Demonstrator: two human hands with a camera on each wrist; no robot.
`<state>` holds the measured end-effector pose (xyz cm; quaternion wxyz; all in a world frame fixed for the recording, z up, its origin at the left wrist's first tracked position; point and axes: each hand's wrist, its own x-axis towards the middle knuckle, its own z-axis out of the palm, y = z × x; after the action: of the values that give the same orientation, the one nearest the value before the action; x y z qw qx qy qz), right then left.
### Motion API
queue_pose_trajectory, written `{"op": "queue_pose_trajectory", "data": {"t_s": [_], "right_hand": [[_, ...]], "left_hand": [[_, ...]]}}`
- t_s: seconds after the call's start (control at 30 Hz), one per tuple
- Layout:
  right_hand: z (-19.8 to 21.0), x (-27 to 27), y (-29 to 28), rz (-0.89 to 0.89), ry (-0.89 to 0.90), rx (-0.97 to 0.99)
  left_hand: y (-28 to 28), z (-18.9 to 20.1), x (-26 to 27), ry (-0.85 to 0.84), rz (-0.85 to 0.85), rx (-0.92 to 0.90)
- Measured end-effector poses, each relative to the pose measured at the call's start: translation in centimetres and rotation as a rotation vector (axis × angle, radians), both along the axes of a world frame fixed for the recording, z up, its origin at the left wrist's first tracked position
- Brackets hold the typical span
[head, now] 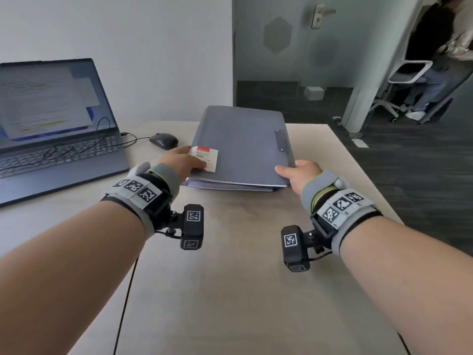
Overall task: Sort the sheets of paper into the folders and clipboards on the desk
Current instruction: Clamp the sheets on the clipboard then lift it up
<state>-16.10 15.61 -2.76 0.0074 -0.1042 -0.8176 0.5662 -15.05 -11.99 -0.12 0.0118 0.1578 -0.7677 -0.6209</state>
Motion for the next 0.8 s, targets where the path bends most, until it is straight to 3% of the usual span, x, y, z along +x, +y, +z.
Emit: {"op": "queue_pose_trajectory", "data": {"t_s": [0.2,0.4,0.63,0.8], "right_hand": [[-0.5,-3.5,-1.9,-0.03,-0.028,0.194],[-1.7,-4.3,-2.5,0.057,-0.104,0.396],[-1.8,-2.7,-2.2,0.14,-0.107,0.346],[-2.0,-0.2,-1.7,0.144,-0.111,0.235]], "left_hand": [[-0.5,-2.7,-3.6,-0.021,0.05,-0.199],[-1.4,-5.2,-4.2,-0.062,0.077,-0.361],[-0.3,-4.9,-3.0,-0.115,0.076,-0.466],[0.1,-4.5,-0.4,-0.145,0.093,-0.407]]}}
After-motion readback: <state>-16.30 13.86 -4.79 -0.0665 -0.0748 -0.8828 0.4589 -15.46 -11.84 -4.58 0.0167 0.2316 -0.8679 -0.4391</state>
